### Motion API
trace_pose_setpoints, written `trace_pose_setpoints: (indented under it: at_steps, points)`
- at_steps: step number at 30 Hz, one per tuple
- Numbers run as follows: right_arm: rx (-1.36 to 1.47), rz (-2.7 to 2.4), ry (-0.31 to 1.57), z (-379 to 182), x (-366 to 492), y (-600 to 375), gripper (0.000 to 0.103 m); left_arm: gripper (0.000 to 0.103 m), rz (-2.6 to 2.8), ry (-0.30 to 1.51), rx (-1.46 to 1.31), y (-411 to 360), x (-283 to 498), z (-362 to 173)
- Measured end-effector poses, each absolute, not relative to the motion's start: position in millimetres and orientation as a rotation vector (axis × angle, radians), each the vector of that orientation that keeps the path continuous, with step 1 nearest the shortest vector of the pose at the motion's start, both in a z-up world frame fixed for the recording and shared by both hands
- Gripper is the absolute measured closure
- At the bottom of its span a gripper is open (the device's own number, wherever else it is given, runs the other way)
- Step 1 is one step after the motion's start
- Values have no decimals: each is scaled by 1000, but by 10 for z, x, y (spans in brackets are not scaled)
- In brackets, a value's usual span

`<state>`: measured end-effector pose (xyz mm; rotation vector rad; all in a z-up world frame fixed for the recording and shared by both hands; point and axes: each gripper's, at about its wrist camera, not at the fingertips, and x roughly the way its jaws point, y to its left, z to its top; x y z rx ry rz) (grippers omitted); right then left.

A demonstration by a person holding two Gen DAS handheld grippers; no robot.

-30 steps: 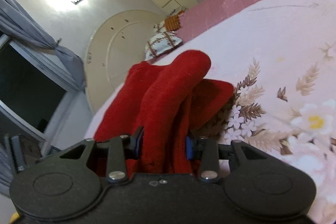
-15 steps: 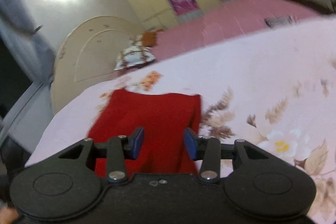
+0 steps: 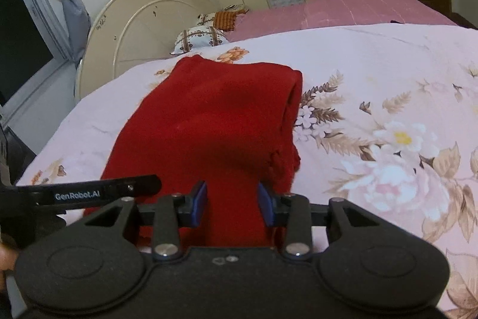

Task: Fold small clothes
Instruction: 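Open both tools and press the folded sweater flat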

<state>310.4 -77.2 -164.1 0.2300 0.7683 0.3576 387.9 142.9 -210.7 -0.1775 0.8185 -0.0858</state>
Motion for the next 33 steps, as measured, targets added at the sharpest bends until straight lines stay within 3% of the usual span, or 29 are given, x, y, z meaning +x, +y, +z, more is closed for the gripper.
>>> trace_pose_setpoints:
  at_steps: [5, 14, 23, 33]
  points:
    - [236, 337, 769, -1599, 3034, -755, 53, 16, -57, 815, -151, 1416, 3789, -2008]
    - [224, 322, 736, -1519, 3080, -692, 52, 16, -93, 759, -151, 1411, 3742, -1770]
    - [203, 319, 680, -1366, 3618, -658, 57, 16, -63, 725, -154, 1307, 4314, -1719]
    - [119, 251, 741, -1677, 4036, -553, 65, 16, -27, 776, -89, 1257, 4701, -2058]
